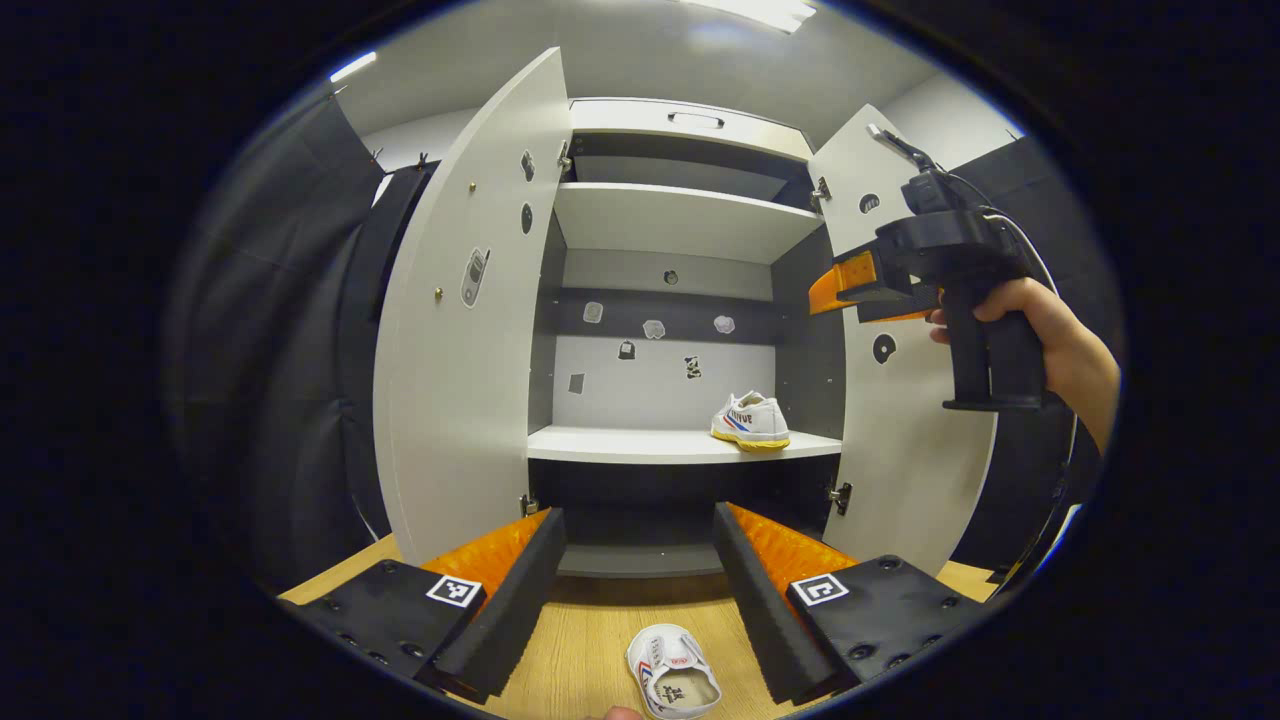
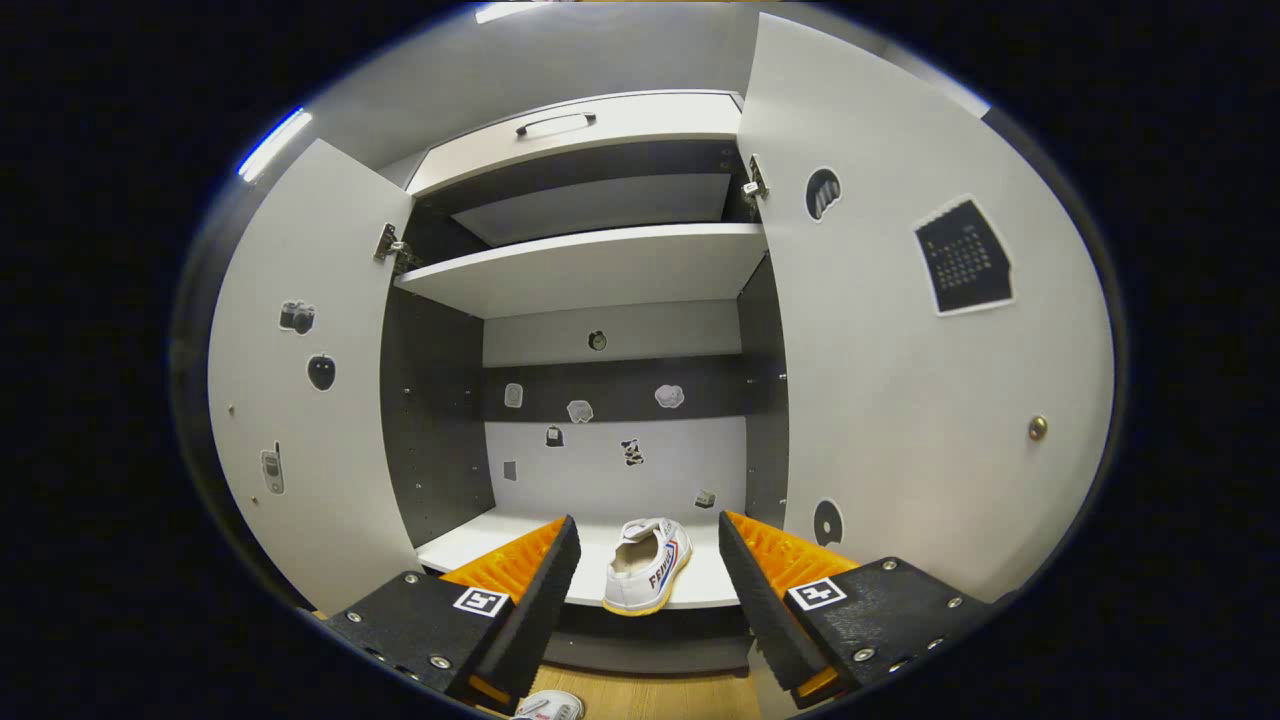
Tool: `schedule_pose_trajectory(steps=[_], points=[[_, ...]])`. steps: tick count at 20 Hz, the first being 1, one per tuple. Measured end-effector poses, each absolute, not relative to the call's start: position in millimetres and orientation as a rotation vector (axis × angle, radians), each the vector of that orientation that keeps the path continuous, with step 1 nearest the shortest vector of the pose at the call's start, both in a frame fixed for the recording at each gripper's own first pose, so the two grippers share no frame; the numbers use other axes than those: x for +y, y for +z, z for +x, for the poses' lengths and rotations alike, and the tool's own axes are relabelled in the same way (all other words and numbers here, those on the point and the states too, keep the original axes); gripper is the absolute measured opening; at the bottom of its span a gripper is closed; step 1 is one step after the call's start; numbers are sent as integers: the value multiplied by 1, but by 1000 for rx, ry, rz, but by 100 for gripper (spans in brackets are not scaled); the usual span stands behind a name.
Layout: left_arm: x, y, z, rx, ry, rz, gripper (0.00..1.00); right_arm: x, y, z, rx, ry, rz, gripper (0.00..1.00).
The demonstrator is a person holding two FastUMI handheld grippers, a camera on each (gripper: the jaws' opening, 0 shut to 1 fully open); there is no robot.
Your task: Grab one shoe with the right hand and put it into the shoe cabinet, grab the other shoe with the left hand and put it into the shoe cabinet; then close the right door with the right hand and the left door with the left hand.
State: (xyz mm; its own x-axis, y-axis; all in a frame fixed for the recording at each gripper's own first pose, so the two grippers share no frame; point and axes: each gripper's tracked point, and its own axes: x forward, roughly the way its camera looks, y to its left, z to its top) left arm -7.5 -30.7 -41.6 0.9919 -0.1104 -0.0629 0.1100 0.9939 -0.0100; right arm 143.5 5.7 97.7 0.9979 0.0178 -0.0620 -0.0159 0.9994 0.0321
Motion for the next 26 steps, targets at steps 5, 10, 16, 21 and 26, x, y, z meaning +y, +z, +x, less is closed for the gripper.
schedule_pose_trajectory(steps=[5, 10, 16, 21, 26], points=[[-39, -48, -11, 82, -121, -20, 96, -5, 64, 87, -11, -6, 27, 89], [-33, -64, -16, 122, -100, -9, 96, -12, 16, 31, -41, -37, -47, 90], [-27, -76, -10, 157, -81, -10, 96, -21, -44, -7, 59, -51, -8, 91], [-32, -85, 0, 213, -133, -43, 94, -34, -46, -11, 54, -81, -23, 92], [-32, -162, -4, 431, -160, -101, 97, -31, -46, -16, 38, -54, -80, 92]])
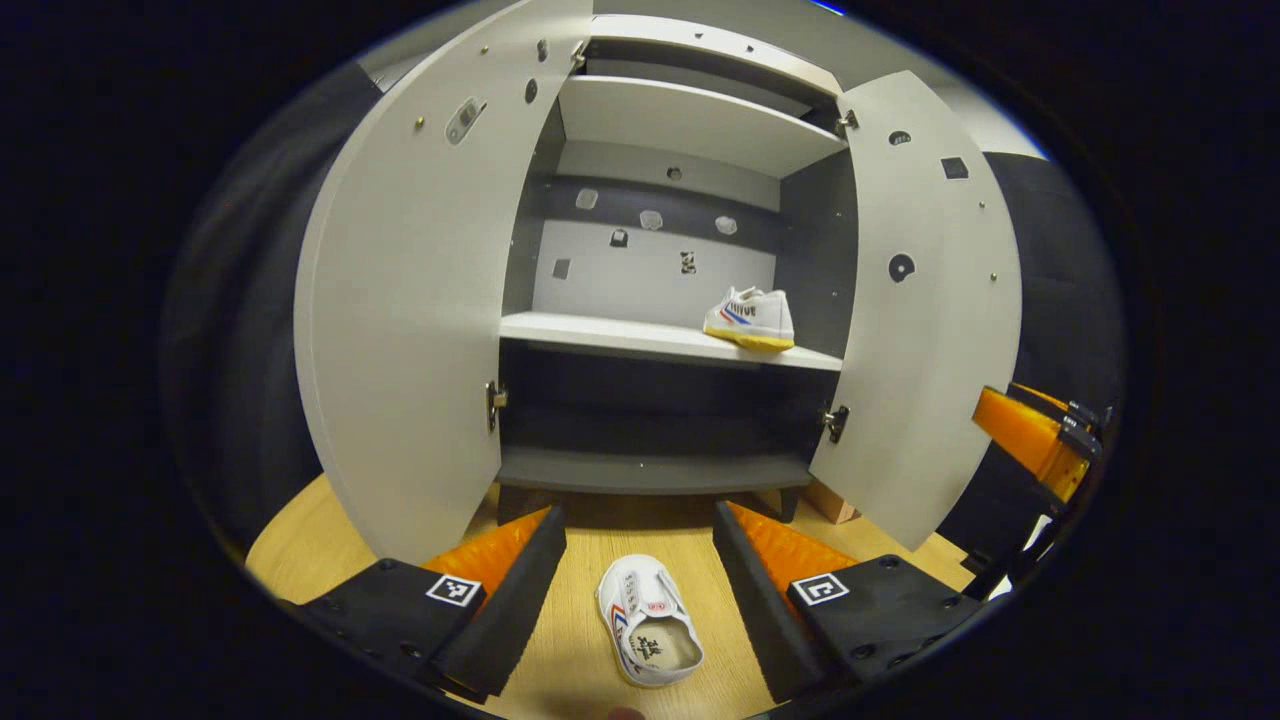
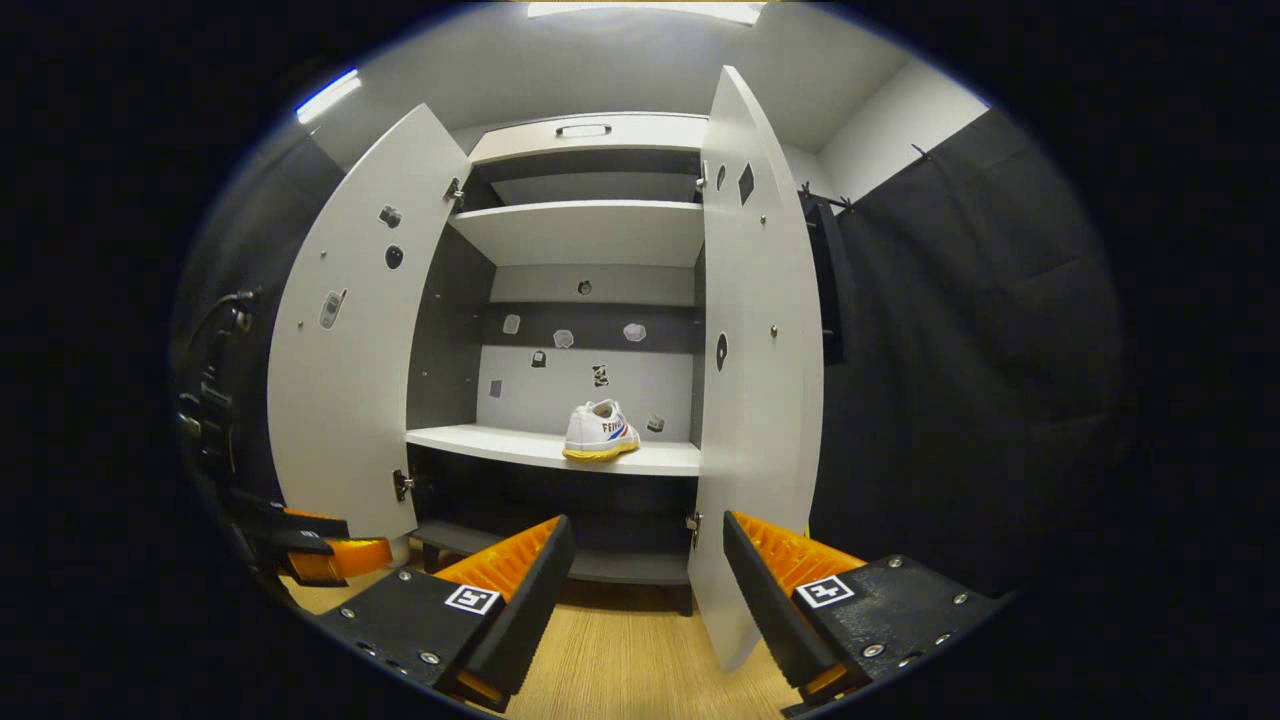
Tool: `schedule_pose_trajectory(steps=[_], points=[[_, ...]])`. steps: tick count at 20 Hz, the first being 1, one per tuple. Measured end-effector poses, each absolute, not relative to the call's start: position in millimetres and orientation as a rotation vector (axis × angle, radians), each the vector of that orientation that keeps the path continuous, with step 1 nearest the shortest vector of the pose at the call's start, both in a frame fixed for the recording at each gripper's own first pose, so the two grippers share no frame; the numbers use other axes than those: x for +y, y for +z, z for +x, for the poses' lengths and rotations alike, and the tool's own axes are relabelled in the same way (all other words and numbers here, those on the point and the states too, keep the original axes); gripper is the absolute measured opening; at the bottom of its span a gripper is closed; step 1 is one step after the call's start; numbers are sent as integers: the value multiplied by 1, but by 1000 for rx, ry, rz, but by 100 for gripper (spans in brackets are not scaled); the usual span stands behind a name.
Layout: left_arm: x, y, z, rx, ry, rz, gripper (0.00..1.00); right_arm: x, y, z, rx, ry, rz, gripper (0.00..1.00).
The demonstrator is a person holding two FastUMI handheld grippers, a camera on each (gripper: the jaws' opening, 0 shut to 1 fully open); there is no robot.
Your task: Grab one shoe with the right hand and put it into the shoe cabinet, grab the other shoe with the left hand and put it into the shoe cabinet; then close the right door with the right hand and the left door with the left hand.
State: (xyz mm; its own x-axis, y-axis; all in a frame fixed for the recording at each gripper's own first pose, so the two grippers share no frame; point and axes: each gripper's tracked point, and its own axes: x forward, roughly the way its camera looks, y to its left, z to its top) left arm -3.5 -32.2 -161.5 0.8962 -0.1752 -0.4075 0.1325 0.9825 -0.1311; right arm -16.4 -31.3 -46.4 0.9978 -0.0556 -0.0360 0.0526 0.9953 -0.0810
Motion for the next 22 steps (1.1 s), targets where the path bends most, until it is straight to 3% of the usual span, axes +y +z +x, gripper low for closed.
schedule_pose_trajectory(steps=[11, 22], points=[[-23, -334, -39, 835, -139, -21, 98, -43, -69, -11, 99, -58, -19, 92], [-27, -378, 13, 828, -122, -73, 100, -51, -72, -9, 124, -84, -10, 92]])
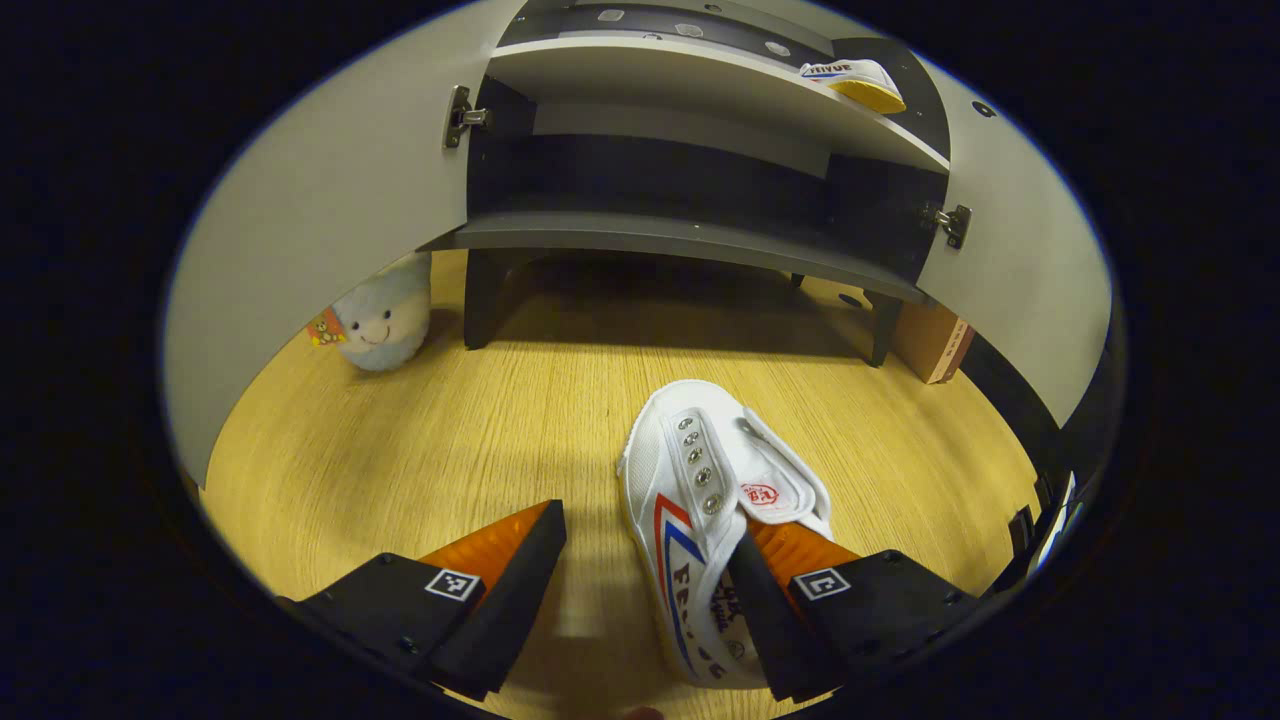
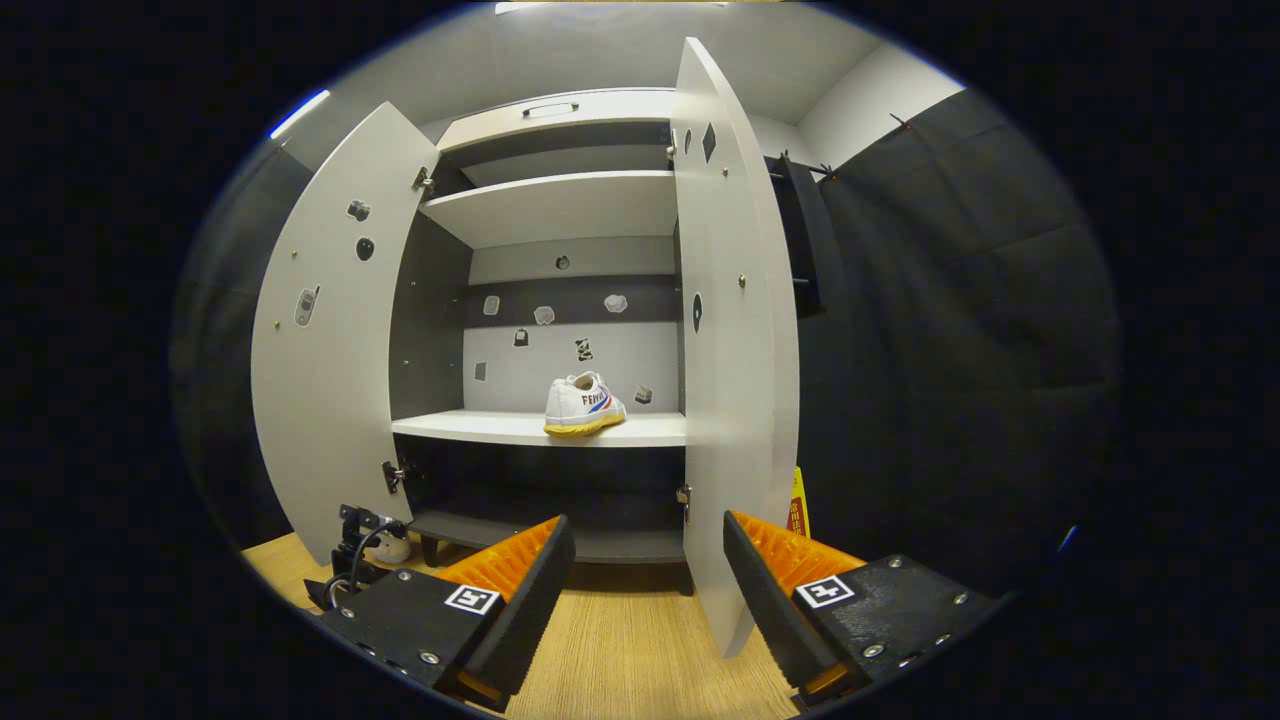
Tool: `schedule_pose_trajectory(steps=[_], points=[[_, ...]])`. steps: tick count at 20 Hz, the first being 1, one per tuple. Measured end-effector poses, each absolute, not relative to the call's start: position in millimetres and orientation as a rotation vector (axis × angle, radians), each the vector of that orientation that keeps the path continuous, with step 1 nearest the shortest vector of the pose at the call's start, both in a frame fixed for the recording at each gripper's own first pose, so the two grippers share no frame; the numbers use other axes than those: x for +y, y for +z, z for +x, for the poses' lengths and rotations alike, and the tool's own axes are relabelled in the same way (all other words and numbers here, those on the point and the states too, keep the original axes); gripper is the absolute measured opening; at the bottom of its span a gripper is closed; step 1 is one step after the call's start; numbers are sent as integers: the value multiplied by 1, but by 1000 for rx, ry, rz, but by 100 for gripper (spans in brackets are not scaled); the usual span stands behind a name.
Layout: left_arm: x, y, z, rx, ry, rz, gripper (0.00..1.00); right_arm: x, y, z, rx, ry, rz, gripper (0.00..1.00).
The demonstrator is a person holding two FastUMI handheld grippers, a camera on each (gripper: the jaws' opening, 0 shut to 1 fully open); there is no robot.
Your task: Grab one shoe with the right hand and put it into the shoe cabinet, grab the other shoe with the left hand and put it into the shoe cabinet; then close the right door with the right hand and the left door with the left hand.
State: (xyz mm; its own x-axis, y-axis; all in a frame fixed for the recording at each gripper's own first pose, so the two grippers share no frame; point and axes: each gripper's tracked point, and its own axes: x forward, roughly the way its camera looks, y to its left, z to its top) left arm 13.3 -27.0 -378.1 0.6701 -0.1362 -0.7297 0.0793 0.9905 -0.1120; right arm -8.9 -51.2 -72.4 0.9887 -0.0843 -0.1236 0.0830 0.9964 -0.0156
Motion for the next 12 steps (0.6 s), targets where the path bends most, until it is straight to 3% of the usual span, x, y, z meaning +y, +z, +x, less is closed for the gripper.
schedule_pose_trajectory(steps=[3, 8, 10, 12], points=[[-28, -388, 24, 821, -105, -109, 100, -50, -73, -8, 133, -86, -16, 92], [-37, -393, 30, 808, -105, -167, 84, -46, -74, -8, 139, -84, -26, 92], [-34, -392, 32, 799, -86, -135, 73, -41, -74, -7, 141, -71, -31, 92], [-24, -392, 35, 771, -42, -99, 48, -38, -73, -6, 141, -62, -37, 92]])
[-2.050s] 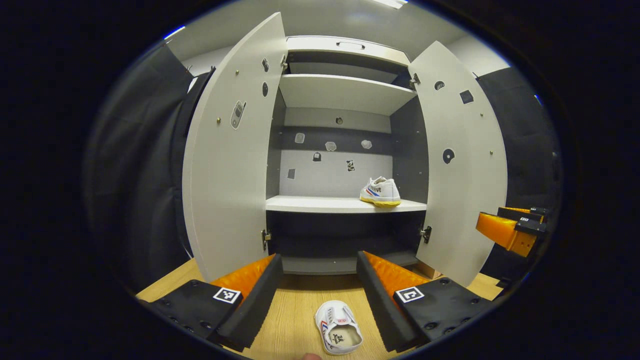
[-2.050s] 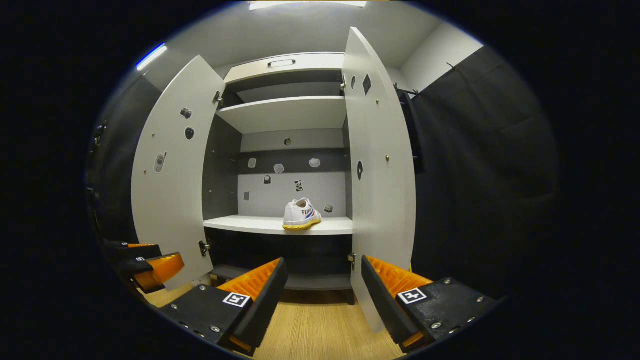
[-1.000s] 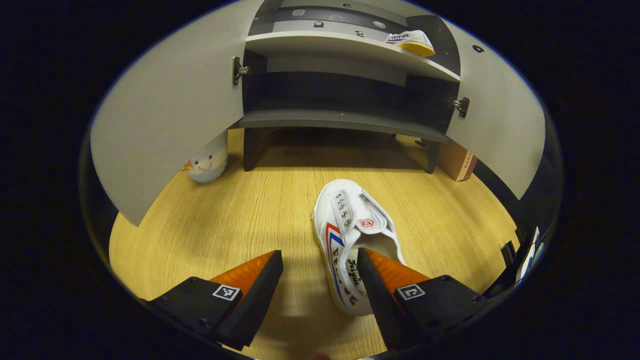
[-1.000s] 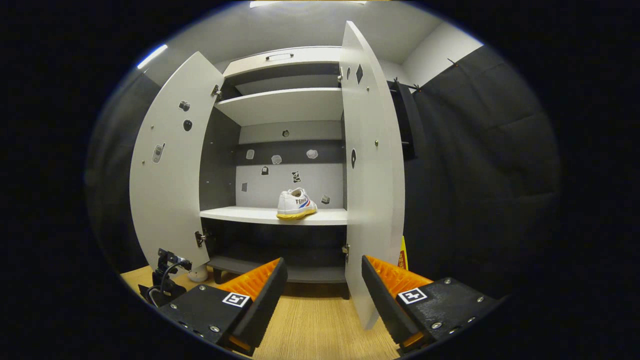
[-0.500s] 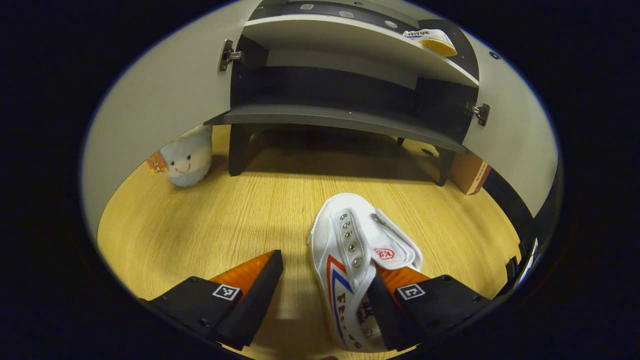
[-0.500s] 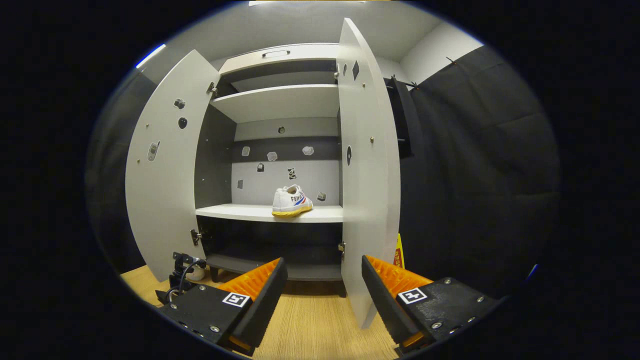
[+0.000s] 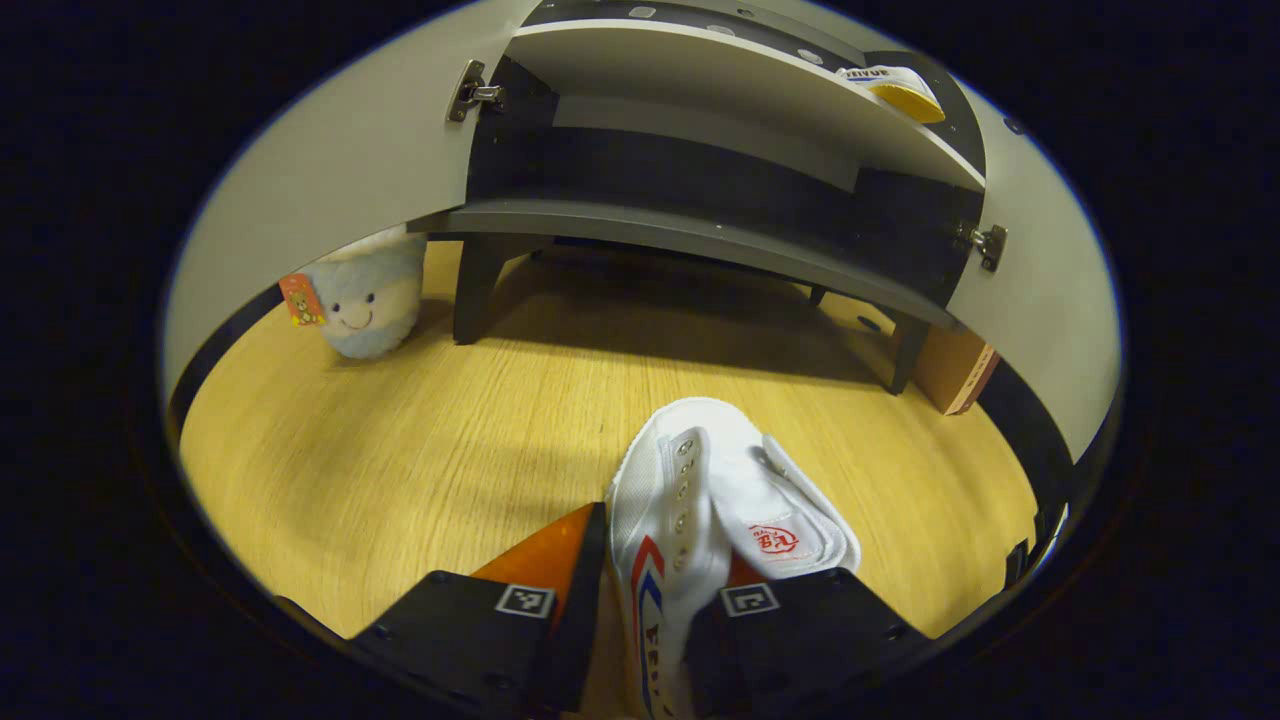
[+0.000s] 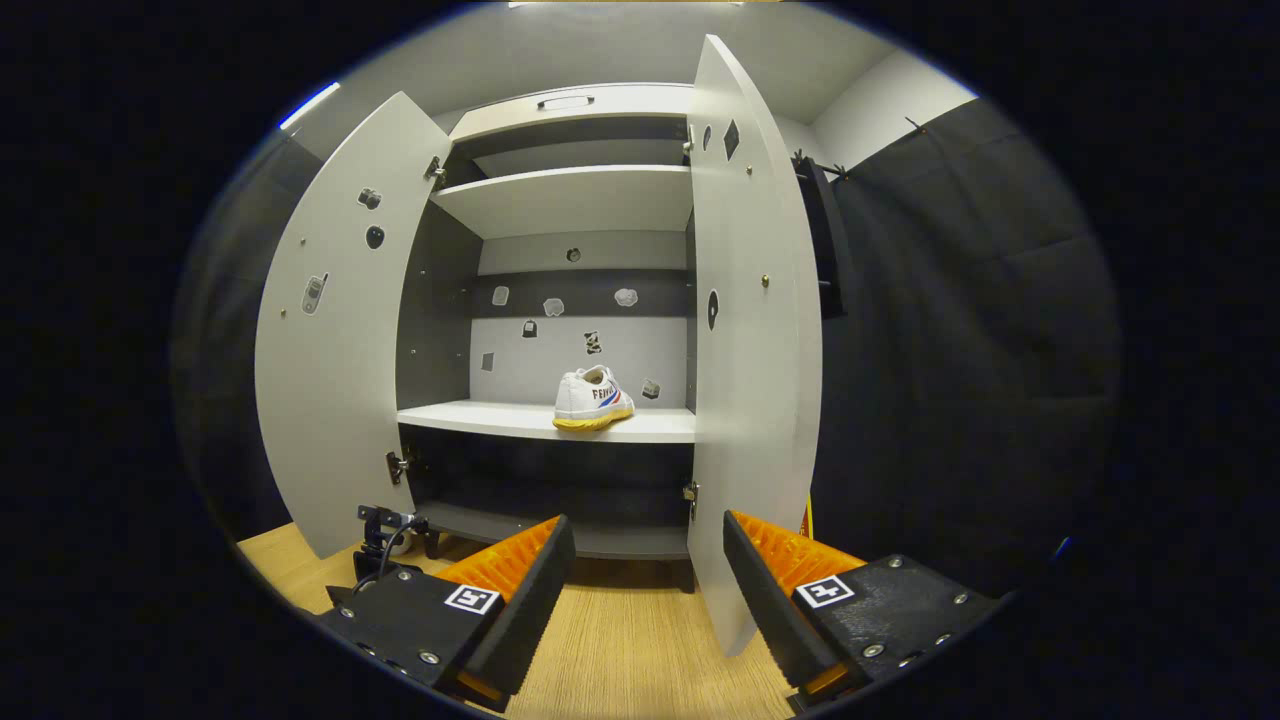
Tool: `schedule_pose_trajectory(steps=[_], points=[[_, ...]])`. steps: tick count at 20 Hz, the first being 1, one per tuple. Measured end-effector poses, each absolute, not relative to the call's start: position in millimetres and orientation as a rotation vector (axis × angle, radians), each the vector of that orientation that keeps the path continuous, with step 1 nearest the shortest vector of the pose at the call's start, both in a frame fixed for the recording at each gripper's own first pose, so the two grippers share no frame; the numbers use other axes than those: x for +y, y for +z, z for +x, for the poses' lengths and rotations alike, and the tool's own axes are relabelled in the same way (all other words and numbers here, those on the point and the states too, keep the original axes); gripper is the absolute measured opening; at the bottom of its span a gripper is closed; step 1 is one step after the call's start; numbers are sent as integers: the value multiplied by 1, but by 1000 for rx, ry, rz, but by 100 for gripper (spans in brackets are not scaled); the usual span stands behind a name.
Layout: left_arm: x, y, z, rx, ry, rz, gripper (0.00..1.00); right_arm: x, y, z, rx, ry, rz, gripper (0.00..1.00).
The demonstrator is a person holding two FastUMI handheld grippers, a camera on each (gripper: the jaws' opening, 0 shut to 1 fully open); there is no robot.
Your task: Grab one shoe with the right hand and put it into the shoe cabinet, grab the other shoe with the left hand and put it into the shoe cabinet; then close the right door with the right hand and the left door with the left hand.
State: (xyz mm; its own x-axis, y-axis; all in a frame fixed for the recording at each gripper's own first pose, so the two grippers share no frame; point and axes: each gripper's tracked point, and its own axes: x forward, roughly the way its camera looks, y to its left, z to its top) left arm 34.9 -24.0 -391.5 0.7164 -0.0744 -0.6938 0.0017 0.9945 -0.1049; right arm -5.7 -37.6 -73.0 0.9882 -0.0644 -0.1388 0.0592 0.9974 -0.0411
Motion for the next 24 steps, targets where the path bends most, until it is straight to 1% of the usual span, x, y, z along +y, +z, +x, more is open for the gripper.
schedule_pose_trajectory(steps=[1, 3, 5, 7, 10, 14, 18, 19, 22, 24], points=[[-19, -392, 33, 769, -20, -85, 29, -35, -73, -5, 140, -55, -37, 92], [-19, -391, 34, 758, -9, -106, 12, -30, -72, -4, 141, -42, -39, 92], [-15, -387, 29, 758, 8, -137, 10, -25, -71, -4, 137, -30, -44, 92], [-10, -363, 20, 726, 32, -152, 10, -24, -68, -4, 127, -26, -52, 92], [-1, -299, 4, 624, 47, -108, 10, -22, -70, -2, 129, -21, -57, 92], [-6, -203, -7, 484, 33, -136, 10, -14, -74, 1, 133, -6, -40, 92], [-20, -109, 10, 326, -28, -134, 10, -5, -72, 2, 126, 20, -25, 92], [-25, -85, 23, 296, -37, -135, 10, -4, -70, 3, 122, 21, -23, 92], [-27, -34, 54, 242, -42, -200, 10, -3, -68, 0, 110, 16, -13, 92], [-27, -11, 86, 215, -39, -190, 10, -5, -69, -3, 113, 8, 1, 92]])
